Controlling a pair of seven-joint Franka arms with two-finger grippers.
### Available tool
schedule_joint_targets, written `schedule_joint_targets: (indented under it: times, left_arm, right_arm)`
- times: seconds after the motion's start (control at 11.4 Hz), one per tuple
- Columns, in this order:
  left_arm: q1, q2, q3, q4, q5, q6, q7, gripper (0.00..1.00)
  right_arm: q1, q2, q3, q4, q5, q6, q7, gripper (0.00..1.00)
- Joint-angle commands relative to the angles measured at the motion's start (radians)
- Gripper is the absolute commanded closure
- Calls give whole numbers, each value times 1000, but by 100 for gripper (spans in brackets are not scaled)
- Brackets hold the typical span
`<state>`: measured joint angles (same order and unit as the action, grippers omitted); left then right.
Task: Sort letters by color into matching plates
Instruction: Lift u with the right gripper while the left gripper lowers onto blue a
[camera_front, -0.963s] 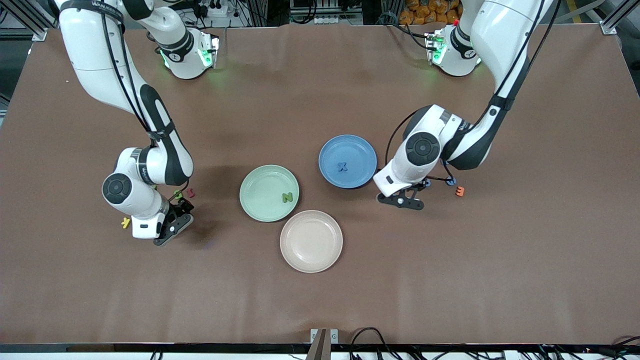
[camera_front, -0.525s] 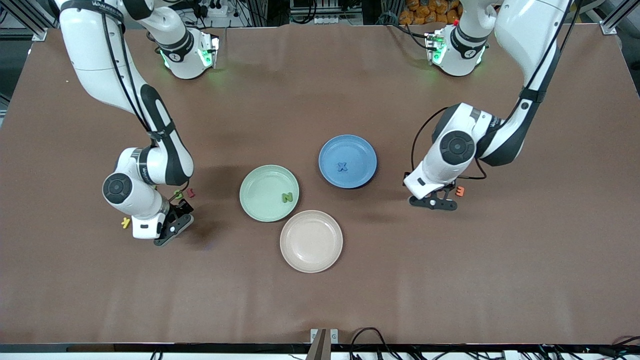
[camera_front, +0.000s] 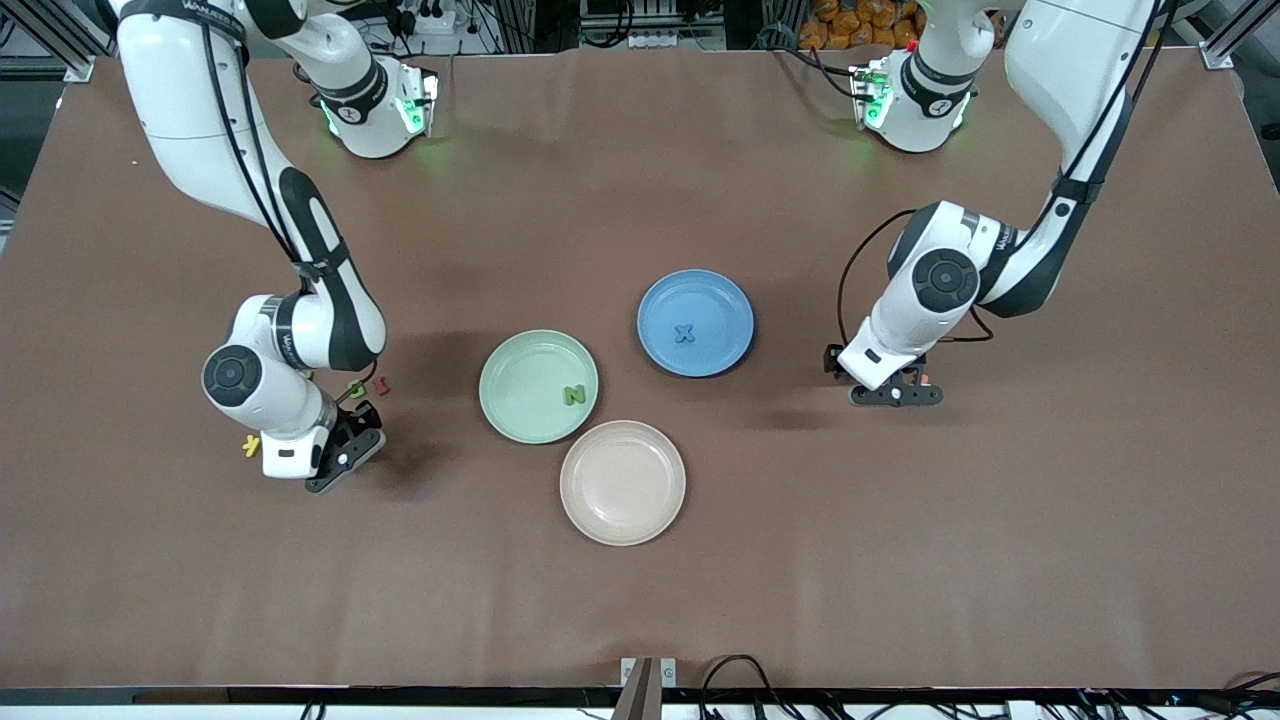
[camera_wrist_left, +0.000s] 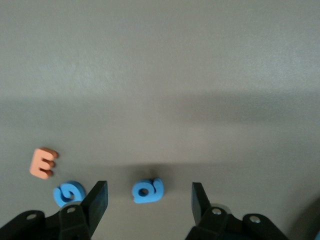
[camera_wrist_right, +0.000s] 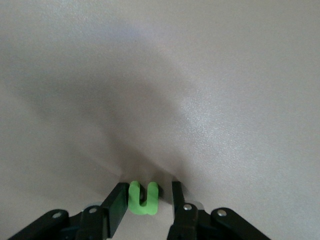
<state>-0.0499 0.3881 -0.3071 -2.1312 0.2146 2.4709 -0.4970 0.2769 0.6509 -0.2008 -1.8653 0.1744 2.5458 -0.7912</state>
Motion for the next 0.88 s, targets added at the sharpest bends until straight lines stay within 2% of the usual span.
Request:
schedule_joint_targets:
  times: [0.0,0.35,0.79]
  left_arm:
    - [-2,-29,-10,-39,20,25,-95,24]
    - [8,-23,-9,-113,22,141,-116,25]
    - [33,-25,-3,-139,22,152,-123,25]
  right_arm:
    - [-7,-1,11,-15,-7,8,-10,68]
    - [-10,-11,11,-14,0,-4,7,76]
    - [-19,-39,3,-14,5,-41,26,76]
